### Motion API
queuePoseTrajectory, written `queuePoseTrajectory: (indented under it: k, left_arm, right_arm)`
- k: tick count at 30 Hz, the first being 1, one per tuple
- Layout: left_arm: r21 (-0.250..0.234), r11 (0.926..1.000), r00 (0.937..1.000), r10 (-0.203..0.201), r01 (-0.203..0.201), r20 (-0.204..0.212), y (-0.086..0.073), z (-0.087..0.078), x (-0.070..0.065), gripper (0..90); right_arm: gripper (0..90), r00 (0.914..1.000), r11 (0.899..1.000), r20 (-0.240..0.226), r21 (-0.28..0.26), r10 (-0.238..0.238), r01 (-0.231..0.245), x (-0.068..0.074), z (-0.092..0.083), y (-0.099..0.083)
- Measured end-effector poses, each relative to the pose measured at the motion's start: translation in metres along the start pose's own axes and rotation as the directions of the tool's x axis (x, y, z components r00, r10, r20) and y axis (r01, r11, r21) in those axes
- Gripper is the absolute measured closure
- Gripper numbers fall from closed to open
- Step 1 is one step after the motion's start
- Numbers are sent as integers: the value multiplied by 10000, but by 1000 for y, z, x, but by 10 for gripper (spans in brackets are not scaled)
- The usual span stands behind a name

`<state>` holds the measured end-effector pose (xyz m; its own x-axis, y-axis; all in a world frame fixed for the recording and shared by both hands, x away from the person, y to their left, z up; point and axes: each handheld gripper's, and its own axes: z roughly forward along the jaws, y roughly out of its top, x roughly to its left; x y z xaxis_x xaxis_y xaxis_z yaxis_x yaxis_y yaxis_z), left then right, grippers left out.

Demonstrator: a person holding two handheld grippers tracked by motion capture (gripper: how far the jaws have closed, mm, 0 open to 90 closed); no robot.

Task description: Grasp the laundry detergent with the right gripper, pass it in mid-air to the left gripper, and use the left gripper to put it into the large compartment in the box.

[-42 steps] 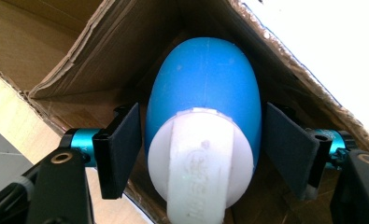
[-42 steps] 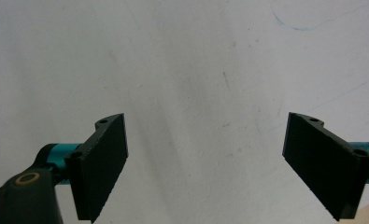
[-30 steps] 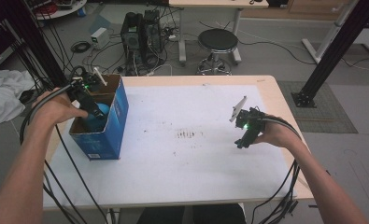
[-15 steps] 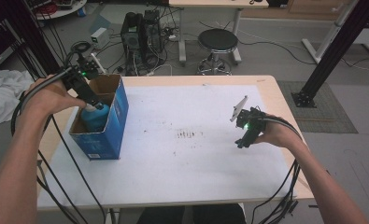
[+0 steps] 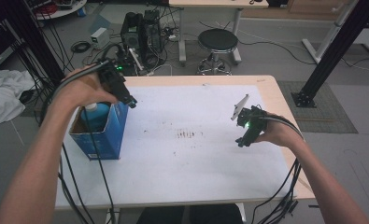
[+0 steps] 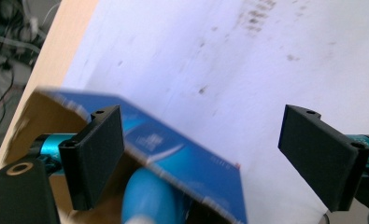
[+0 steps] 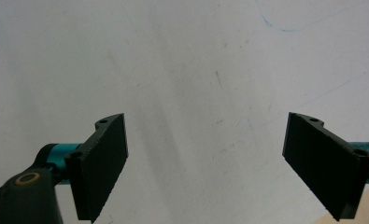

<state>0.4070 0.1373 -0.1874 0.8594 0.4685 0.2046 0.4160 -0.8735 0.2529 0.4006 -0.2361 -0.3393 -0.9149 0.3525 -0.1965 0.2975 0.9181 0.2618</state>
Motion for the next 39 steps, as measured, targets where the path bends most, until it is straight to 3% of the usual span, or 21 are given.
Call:
queuePoseTrajectory:
  k: [5, 8, 17, 21, 27, 30, 33, 39]
  left_arm:
    - [-10, 9993, 9985, 369, -369, 408, 17, 16, -15, 145]
    - [183, 9955, 9899, 909, -934, 1086, 30, 37, -26, 145]
    - [241, 9923, 9758, 1151, -1216, 1857, 44, 79, -42, 145]
    - [335, 9922, 9743, 1110, -1198, 1961, 45, 92, -45, 146]
    - [579, 9909, 9769, 1087, -1212, 1838, 44, 102, -49, 146]
    - [650, 9888, 9752, 1204, -1344, 1857, 44, 104, -49, 146]
    - [616, 9911, 9769, 1047, -1179, 1865, 43, 105, -50, 146]
    - [620, 9905, 9775, 1095, -1224, 1805, 42, 105, -50, 145]
  right_arm:
    - [133, 10000, 10000, 66, -54, -26, 26, 1, -2, 1]
    - [133, 9999, 10000, 95, 28, -84, 83, 1, -7, 1]
    - [133, 9998, 10000, 216, 1, -20, 20, 1, -15, 3]
    - [133, 9997, 10000, 229, 20, -33, 33, 1, -15, 4]
    - [133, 9997, 10000, 243, -21, -21, 21, 0, -14, 4]
    - [133, 9995, 9999, 292, -48, -102, 103, 0, -15, 5]
    - [133, 9996, 10000, 284, -8, -61, 61, 1, -16, 6]
    - [133, 9996, 10000, 273, 27, -48, 47, 1, -15, 6]
